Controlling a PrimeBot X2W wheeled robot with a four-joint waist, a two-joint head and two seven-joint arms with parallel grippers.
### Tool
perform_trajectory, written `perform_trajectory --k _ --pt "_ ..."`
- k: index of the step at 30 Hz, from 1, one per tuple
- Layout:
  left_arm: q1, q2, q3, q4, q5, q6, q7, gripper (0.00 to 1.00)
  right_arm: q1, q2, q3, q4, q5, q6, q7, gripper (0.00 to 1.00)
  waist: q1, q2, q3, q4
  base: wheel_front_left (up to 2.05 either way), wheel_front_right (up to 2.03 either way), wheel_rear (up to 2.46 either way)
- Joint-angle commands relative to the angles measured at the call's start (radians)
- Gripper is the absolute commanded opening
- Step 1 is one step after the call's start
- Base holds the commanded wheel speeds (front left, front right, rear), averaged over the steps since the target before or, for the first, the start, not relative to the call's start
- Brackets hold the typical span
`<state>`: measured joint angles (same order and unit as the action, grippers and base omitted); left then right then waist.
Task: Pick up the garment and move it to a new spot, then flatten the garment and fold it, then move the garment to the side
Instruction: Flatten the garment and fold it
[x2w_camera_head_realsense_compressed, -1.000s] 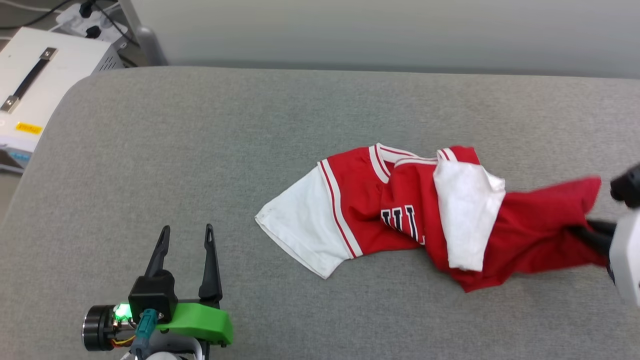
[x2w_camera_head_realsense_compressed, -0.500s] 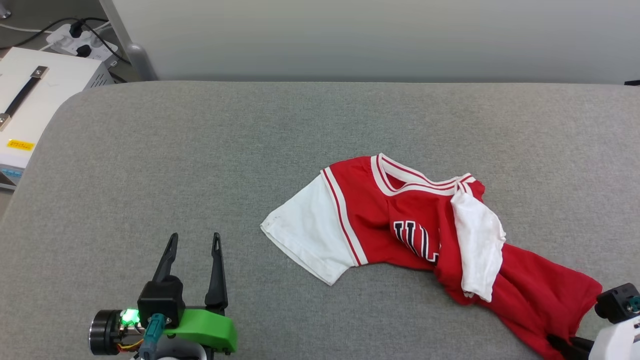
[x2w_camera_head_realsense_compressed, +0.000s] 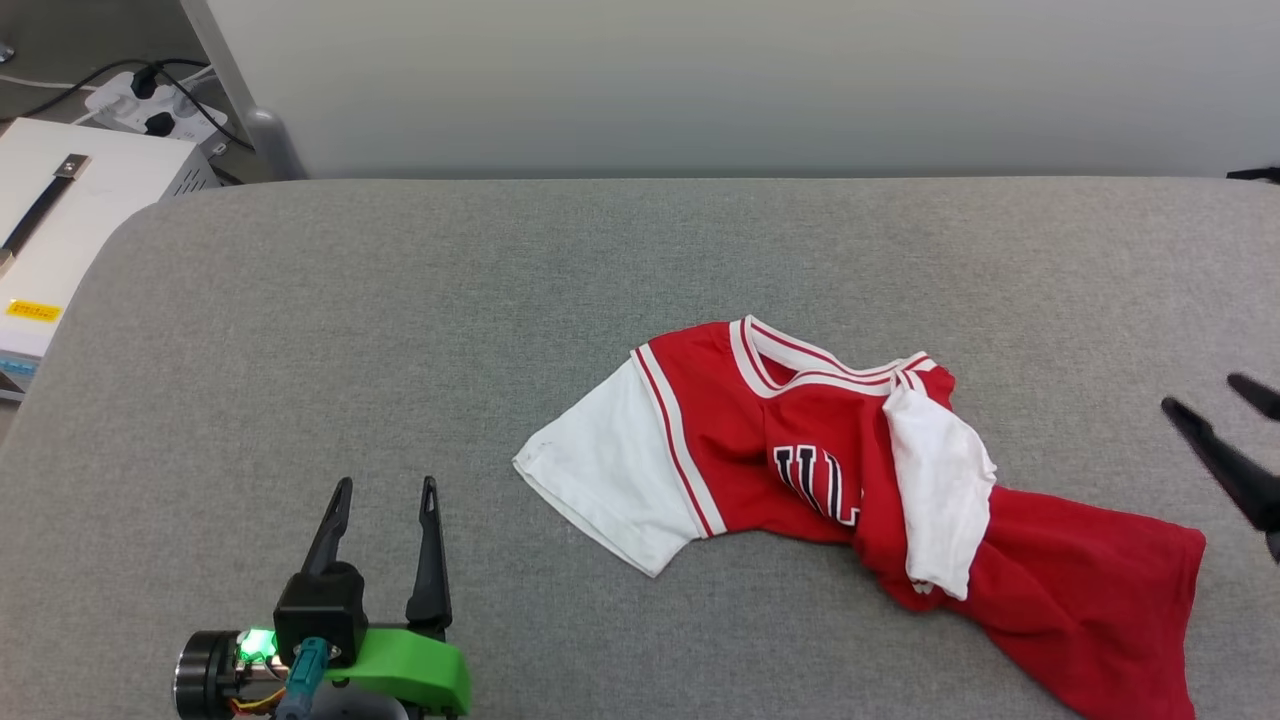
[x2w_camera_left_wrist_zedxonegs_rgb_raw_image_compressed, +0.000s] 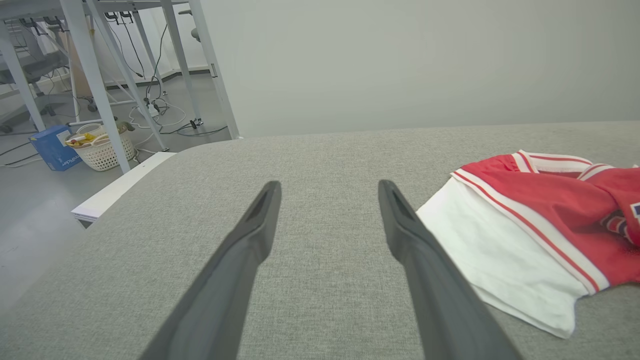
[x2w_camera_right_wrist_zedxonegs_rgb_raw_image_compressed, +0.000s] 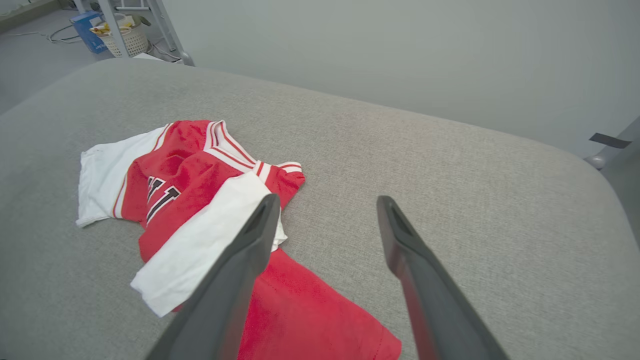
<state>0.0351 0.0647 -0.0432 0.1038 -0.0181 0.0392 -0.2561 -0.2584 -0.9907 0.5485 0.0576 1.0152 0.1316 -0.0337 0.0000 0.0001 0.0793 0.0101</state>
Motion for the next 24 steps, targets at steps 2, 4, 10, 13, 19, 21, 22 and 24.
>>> perform_trajectory --k 2,4,10,13,19,21,22,24 --pt "0.009 0.005 0.001 -0.007 0.007 0.004 -0.006 1.0 0.012 0.001 -0.079 -0.058 -0.028 -0.001 0.044 1.0 0.0 -0.0001 0.007 0.001 0.0 0.0 0.0" --pt "0.003 0.005 -0.001 -0.01 0.008 0.005 -0.006 1.0 0.003 0.005 -0.133 -0.097 -0.067 -0.001 0.104 1.0 0.0 -0.0001 0.016 0.004 0.0 0.0 0.0" --pt "-0.025 0.005 -0.01 -0.015 0.01 0.003 -0.006 1.0 -0.068 0.054 -0.178 -0.175 -0.147 -0.001 0.339 1.0 0.0 -0.0001 0.051 0.025 0.0 0.0 0.0" --pt "-0.038 0.005 -0.015 -0.018 0.01 0.004 -0.006 1.0 -0.106 0.076 -0.168 -0.179 -0.153 -0.001 0.446 1.0 0.0 -0.0001 0.069 0.036 0.0 0.0 0.0" --pt "-0.062 0.002 -0.024 -0.021 0.006 0.005 -0.006 1.0 -0.19 0.117 -0.101 -0.157 -0.148 -0.001 0.627 1.0 0.0 -0.0001 0.116 0.057 0.0 0.0 0.0" --pt "-0.073 0.001 -0.026 -0.022 0.004 0.006 -0.006 1.0 -0.22 0.131 -0.067 -0.133 -0.15 -0.001 0.673 1.0 0.0 -0.0001 0.135 0.065 0.0 0.0 0.0" --pt "-0.076 0.001 -0.026 -0.022 0.004 0.006 -0.006 1.0 -0.23 0.136 -0.056 -0.124 -0.153 -0.001 0.684 1.0 0.0 -0.0001 0.14 0.066 0.0 0.0 0.0" --pt "-0.089 0.001 -0.028 -0.024 0.003 0.006 -0.006 1.0 -0.26 0.152 -0.016 -0.09 -0.163 -0.001 0.712 1.0 0.0 -0.0001 0.161 0.073 0.0 0.0 0.0"
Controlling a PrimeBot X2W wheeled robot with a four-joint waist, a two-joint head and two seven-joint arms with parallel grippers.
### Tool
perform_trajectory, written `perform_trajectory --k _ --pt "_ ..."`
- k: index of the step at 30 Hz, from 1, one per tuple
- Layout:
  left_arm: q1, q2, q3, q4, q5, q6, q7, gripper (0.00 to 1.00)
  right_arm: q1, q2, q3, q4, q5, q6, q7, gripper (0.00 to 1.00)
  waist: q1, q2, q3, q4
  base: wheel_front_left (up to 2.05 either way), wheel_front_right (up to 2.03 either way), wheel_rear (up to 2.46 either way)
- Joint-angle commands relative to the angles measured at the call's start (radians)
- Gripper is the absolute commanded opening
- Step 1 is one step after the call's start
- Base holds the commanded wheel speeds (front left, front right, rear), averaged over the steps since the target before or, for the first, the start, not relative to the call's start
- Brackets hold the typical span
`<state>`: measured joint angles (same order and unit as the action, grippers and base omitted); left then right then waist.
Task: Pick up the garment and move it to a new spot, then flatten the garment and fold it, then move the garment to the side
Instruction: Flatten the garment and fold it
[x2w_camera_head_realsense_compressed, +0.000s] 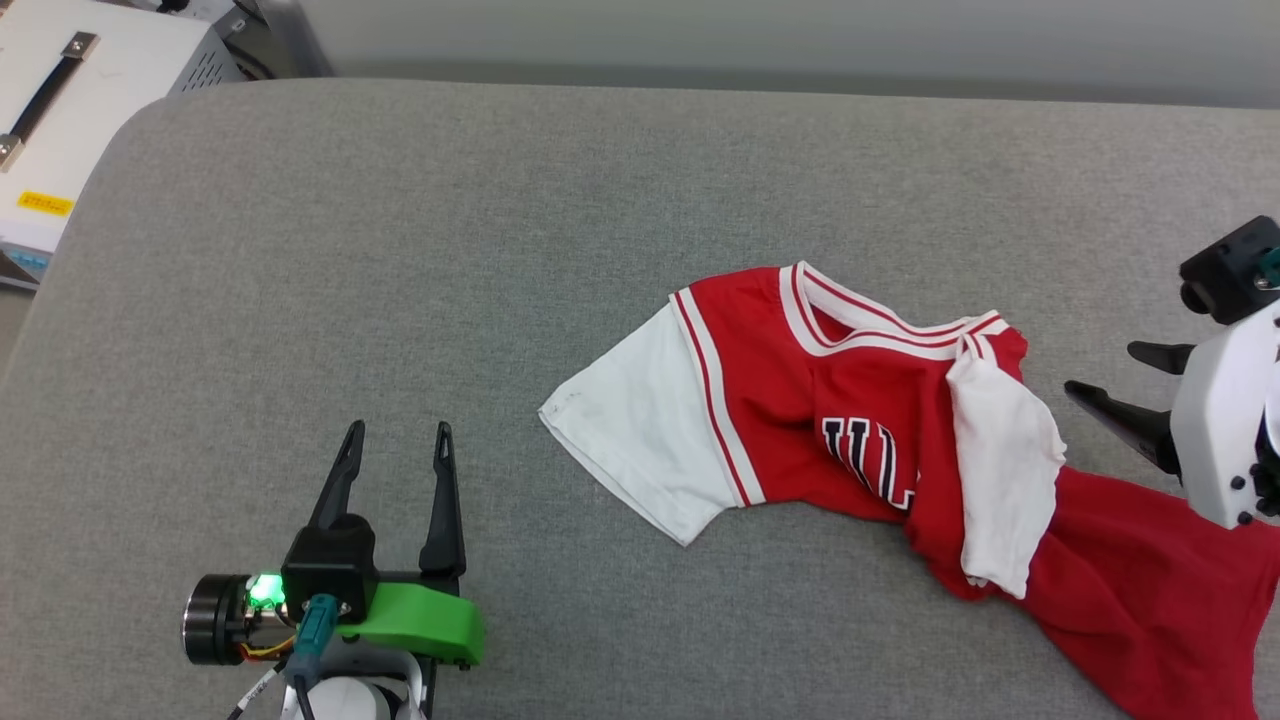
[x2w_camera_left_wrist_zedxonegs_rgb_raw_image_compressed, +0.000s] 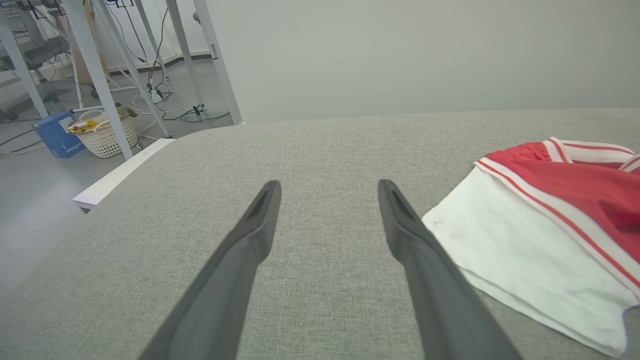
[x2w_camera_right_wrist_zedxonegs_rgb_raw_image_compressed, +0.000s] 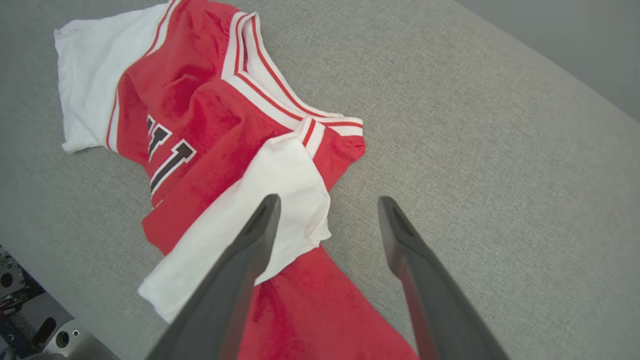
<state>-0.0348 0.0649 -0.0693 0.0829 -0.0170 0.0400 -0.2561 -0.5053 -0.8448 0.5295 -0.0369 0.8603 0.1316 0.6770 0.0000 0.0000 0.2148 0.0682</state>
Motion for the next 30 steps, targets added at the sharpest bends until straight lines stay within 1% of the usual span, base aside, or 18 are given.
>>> perform_trajectory --k 1,4,10,14,18,19,20,23,26,30 --pt "-0.026 0.0 -0.003 -0.004 0.001 0.005 -0.006 1.0 -0.028 0.015 0.018 0.024 -0.009 -0.001 0.009 1.0 0.0 0.0 0.039 0.02 0.0 0.0 0.0" --pt "-0.045 -0.001 -0.007 -0.008 0.001 0.004 -0.006 1.0 -0.063 0.039 0.055 0.079 -0.012 -0.001 0.015 1.0 0.0 0.0 0.067 0.029 0.0 0.0 0.0" --pt "-0.081 -0.003 -0.012 -0.011 0.001 0.005 -0.006 1.0 -0.11 0.074 0.17 0.214 -0.035 -0.001 0.011 1.0 0.0 0.0 0.12 0.043 0.0 0.0 0.0" --pt "-0.094 -0.003 -0.015 -0.008 0.001 0.005 -0.006 1.0 -0.11 0.095 0.239 0.304 -0.019 -0.001 -0.017 1.0 0.0 0.0 0.134 0.05 0.0 0.0 0.0" --pt "-0.094 -0.003 -0.009 -0.005 0.0 0.01 -0.006 1.0 -0.12 0.099 0.29 0.336 0.015 -0.001 -0.069 1.0 0.0 0.0 0.133 0.043 0.0 0.0 0.0" --pt "-0.091 -0.003 -0.006 -0.004 0.0 0.012 -0.006 1.0 -0.127 0.095 0.303 0.336 0.019 -0.001 -0.087 0.35 0.0 0.0 0.129 0.039 0.0 0.0 0.0" --pt "-0.089 -0.002 -0.004 -0.002 0.0 0.013 -0.006 1.0 -0.134 0.092 0.31 0.335 0.024 -0.001 -0.103 0.0 0.0 0.0 0.125 0.034 0.0 0.0 0.0" --pt "-0.084 -0.002 -0.003 0.004 0.001 0.014 -0.006 1.0 -0.157 0.068 0.321 0.32 0.034 -0.001 -0.155 0.0 0.0 0.0 0.109 0.023 0.0 0.0 0.0" --pt "-0.076 -0.002 -0.003 0.007 0.001 0.016 -0.006 1.0 -0.175 0.039 0.3 0.296 0.058 -0.001 -0.207 0.0 0.0 0.0 0.088 0.012 0.0 0.0 0.0" --pt "-0.063 -0.003 -0.006 0.011 0.001 0.014 -0.006 1.0 -0.186 -0.031 0.249 0.262 0.083 -0.001 -0.246 0.0 0.0 0.0 0.066 0.002 0.0 0.0 0.0"
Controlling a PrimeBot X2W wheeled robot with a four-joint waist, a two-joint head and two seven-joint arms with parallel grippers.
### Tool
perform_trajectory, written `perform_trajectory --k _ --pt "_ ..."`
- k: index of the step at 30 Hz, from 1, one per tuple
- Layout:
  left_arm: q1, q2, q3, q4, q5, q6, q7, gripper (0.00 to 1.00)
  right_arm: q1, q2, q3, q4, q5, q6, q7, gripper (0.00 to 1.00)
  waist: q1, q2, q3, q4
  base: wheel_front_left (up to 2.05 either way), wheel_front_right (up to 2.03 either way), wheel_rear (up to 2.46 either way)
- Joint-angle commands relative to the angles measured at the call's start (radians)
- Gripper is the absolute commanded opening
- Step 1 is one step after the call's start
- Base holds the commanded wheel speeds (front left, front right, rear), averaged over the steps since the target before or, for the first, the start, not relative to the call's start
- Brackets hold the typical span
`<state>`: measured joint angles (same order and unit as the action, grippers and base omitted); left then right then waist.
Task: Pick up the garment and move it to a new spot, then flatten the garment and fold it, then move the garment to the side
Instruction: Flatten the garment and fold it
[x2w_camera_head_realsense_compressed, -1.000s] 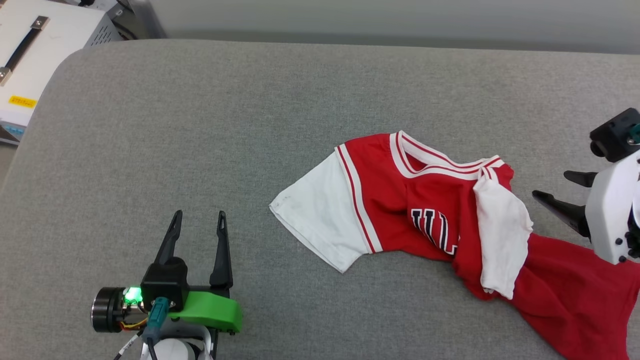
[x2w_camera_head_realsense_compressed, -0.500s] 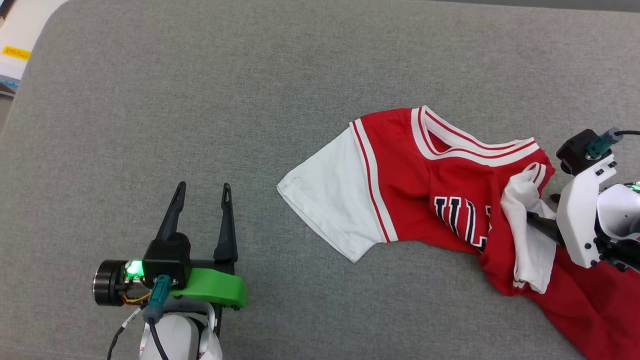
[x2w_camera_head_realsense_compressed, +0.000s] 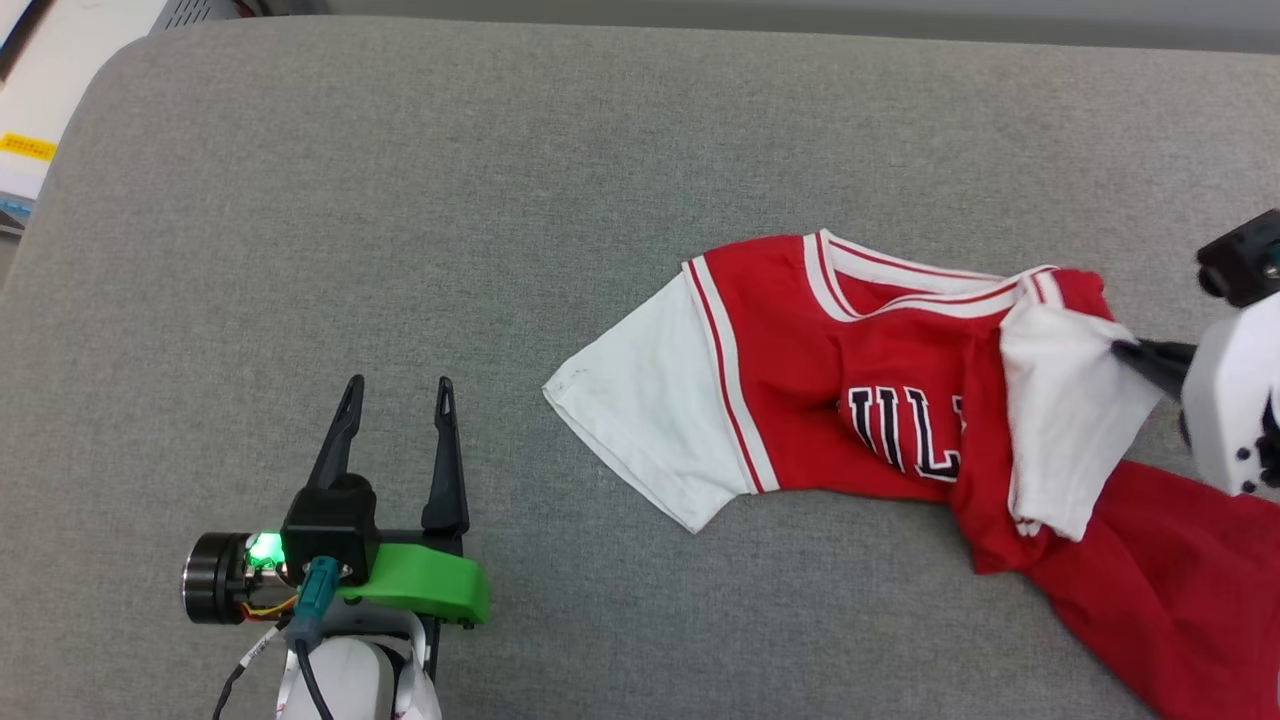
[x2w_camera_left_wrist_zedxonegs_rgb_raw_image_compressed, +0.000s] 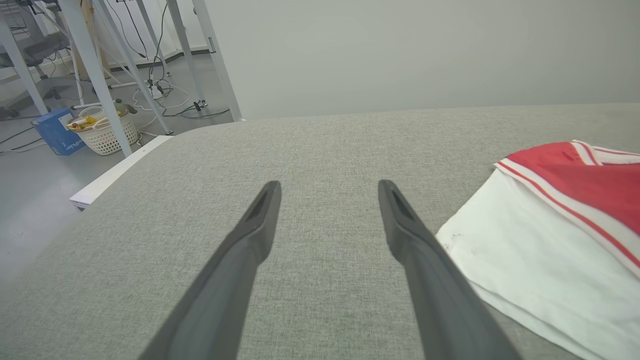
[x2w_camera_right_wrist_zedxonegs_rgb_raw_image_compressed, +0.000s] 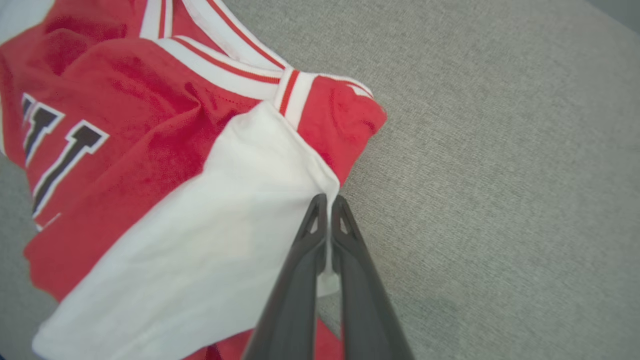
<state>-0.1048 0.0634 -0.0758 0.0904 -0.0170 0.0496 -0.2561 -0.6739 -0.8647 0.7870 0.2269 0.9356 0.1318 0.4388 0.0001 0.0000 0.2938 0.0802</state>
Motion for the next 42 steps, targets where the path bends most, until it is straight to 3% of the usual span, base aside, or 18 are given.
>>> perform_trajectory --k 1,9,15,20,21,22,23,33,38,42 --pt "0.009 -0.001 0.0 0.004 0.001 0.004 -0.006 1.0 -0.016 -0.026 -0.021 -0.005 0.012 -0.001 -0.012 0.0 -0.0001 0.0 -0.016 -0.011 0.0 0.0 0.0" --pt "0.021 -0.002 -0.006 0.007 0.002 0.001 -0.006 1.0 0.061 -0.102 -0.13 0.099 0.044 -0.001 -0.031 0.0 -0.0001 0.0 -0.024 -0.005 0.0 0.0 0.0" --pt "0.026 -0.001 -0.008 0.014 0.0 -0.003 -0.006 1.0 0.161 -0.069 -0.182 0.272 0.079 -0.001 -0.045 0.0 -0.0001 0.0 -0.02 0.007 0.0 0.0 0.0" --pt "0.029 -0.001 -0.006 0.018 0.0 -0.002 -0.006 1.0 0.199 0.009 -0.194 0.419 0.068 -0.001 -0.081 0.0 -0.0001 0.0 -0.023 0.004 0.0 0.0 0.0" --pt "0.029 -0.001 -0.007 0.019 0.001 -0.003 -0.006 1.0 0.2 0.026 -0.2 0.435 0.072 -0.001 -0.095 0.18 -0.0001 0.0 -0.024 0.004 0.0 0.0 0.0" --pt "0.029 -0.001 -0.009 0.018 0.002 -0.004 -0.006 1.0 0.199 0.042 -0.205 0.449 0.07 -0.001 -0.12 0.47 -0.0001 0.0 -0.027 0.002 0.0 0.0 0.0" --pt "0.03 0.0 -0.01 0.018 0.003 -0.005 -0.006 1.0 0.197 0.052 -0.208 0.456 0.066 -0.001 -0.143 1.0 -0.0001 0.0 -0.031 0.001 0.0 0.0 0.0" --pt "0.066 0.013 0.001 0.02 0.003 0.002 -0.006 1.0 0.195 0.041 -0.275 0.345 -0.047 -0.001 -0.478 1.0 -0.0001 0.0 -0.104 -0.04 0.0 0.0 0.0" --pt "0.071 0.025 0.002 0.016 0.005 -0.004 -0.006 1.0 0.214 0.096 -0.375 0.235 -0.115 -0.001 -0.617 1.0 -0.0001 0.0 -0.123 -0.074 0.0 0.0 0.0" --pt "0.051 0.039 0.005 0.012 0.006 -0.01 -0.006 1.0 0.255 0.182 -0.471 0.145 -0.18 -0.001 -0.661 1.0 -0.0001 0.0 -0.125 -0.09 0.0 0.0 0.0"
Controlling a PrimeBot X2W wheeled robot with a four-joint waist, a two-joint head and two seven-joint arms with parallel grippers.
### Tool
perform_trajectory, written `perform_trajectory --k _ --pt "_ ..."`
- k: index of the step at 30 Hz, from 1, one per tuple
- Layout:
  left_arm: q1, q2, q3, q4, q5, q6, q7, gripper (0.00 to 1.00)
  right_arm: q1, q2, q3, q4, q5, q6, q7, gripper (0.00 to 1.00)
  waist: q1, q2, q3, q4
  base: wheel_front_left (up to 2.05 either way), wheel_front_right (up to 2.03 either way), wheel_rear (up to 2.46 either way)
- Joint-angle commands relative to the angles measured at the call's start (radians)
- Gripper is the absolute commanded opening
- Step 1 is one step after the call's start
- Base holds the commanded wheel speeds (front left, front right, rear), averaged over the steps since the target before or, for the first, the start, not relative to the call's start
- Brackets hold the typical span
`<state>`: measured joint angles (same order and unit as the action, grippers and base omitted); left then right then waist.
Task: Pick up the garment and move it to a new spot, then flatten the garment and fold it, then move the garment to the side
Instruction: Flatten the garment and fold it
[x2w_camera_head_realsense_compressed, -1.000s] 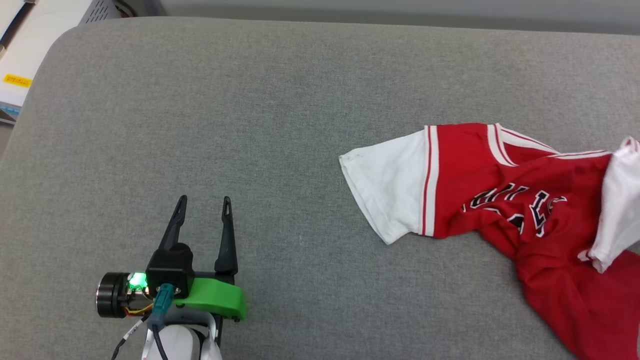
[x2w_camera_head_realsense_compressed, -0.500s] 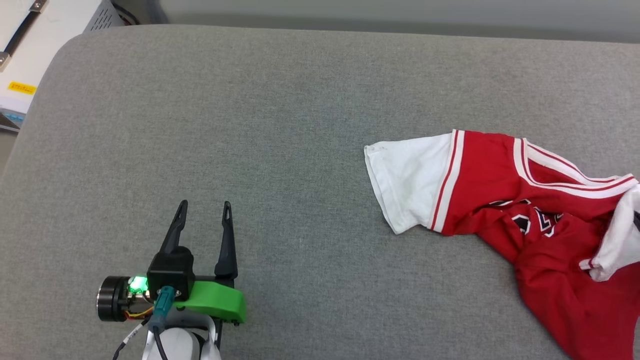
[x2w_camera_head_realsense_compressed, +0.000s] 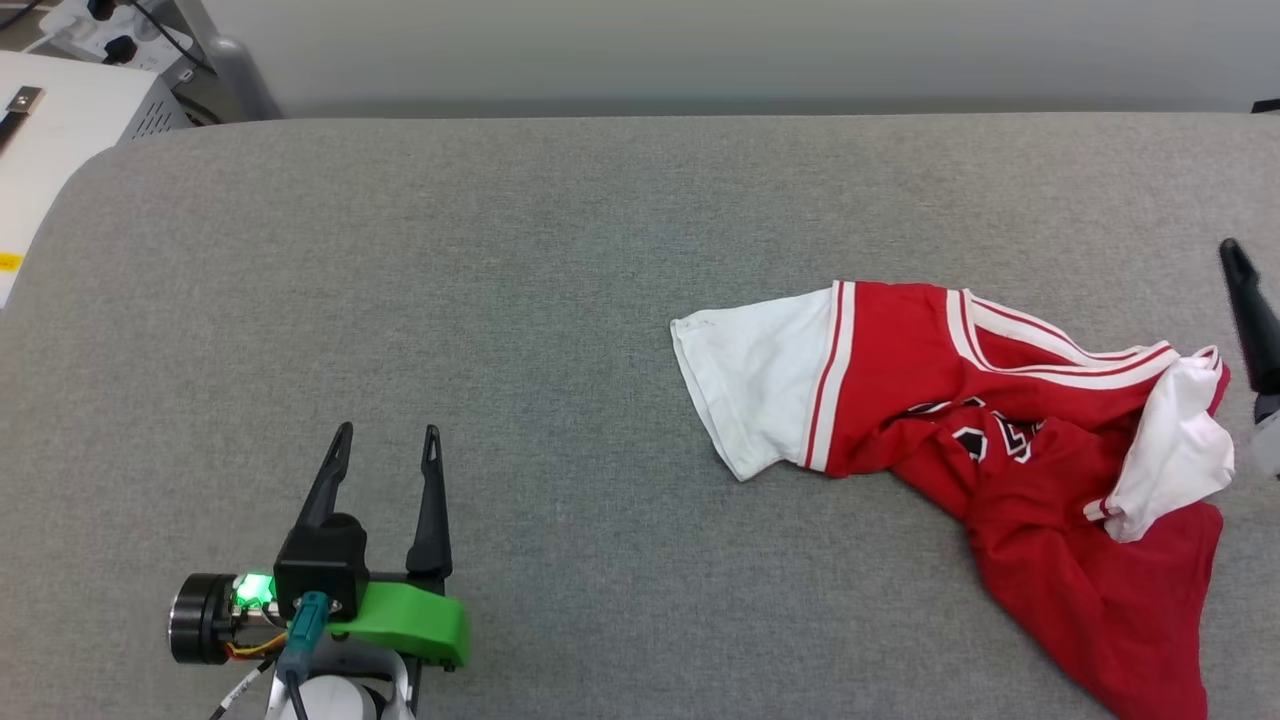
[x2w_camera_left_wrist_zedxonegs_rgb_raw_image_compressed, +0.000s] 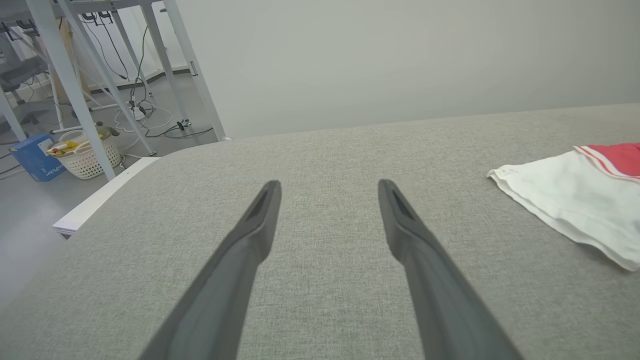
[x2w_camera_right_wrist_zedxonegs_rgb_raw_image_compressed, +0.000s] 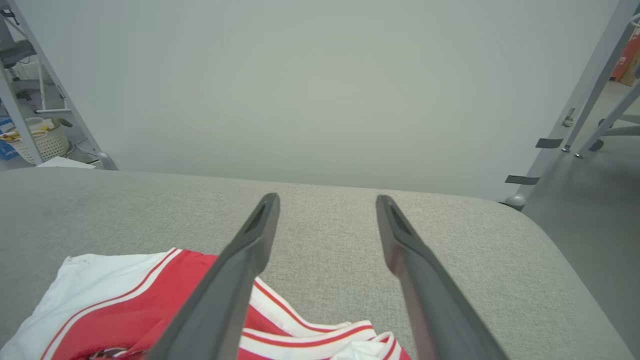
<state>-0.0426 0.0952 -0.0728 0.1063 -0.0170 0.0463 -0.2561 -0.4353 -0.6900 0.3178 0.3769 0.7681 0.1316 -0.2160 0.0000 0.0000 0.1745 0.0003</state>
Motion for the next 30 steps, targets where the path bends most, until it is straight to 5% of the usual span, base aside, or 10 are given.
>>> perform_trajectory --k 1,9,20,25,30 --pt "-0.02 0.012 0.002 -0.005 0.007 -0.01 -0.006 1.0 0.03 0.028 -0.026 -0.029 -0.044 -0.001 -0.013 1.0 0.0 0.0 -0.005 -0.012 0.0 0.0 0.0" --pt "-0.128 0.057 -0.004 0.002 0.011 -0.05 -0.006 1.0 0.153 0.253 -0.222 -0.226 -0.31 -0.001 -0.041 1.0 0.0 0.0 -0.003 -0.014 0.0 0.0 0.0" --pt "-0.407 0.132 -0.089 0.118 -0.002 -0.159 -0.006 1.0 0.317 0.506 -0.252 -0.389 -0.518 -0.001 -0.045 1.0 0.0 0.0 0.018 -0.055 0.0 0.0 0.0" --pt "-0.582 0.178 -0.204 0.233 -0.034 -0.175 0.001 1.0 0.364 0.552 -0.235 -0.424 -0.589 -0.001 -0.045 1.0 0.0 0.0 0.041 -0.088 0.0 0.0 0.0" --pt "-0.77 0.236 -0.452 0.305 -0.159 -0.177 0.078 1.0 0.377 0.575 -0.229 -0.432 -0.623 -0.001 -0.046 1.0 0.0 0.0 0.067 -0.118 0.0 0.0 0.0"
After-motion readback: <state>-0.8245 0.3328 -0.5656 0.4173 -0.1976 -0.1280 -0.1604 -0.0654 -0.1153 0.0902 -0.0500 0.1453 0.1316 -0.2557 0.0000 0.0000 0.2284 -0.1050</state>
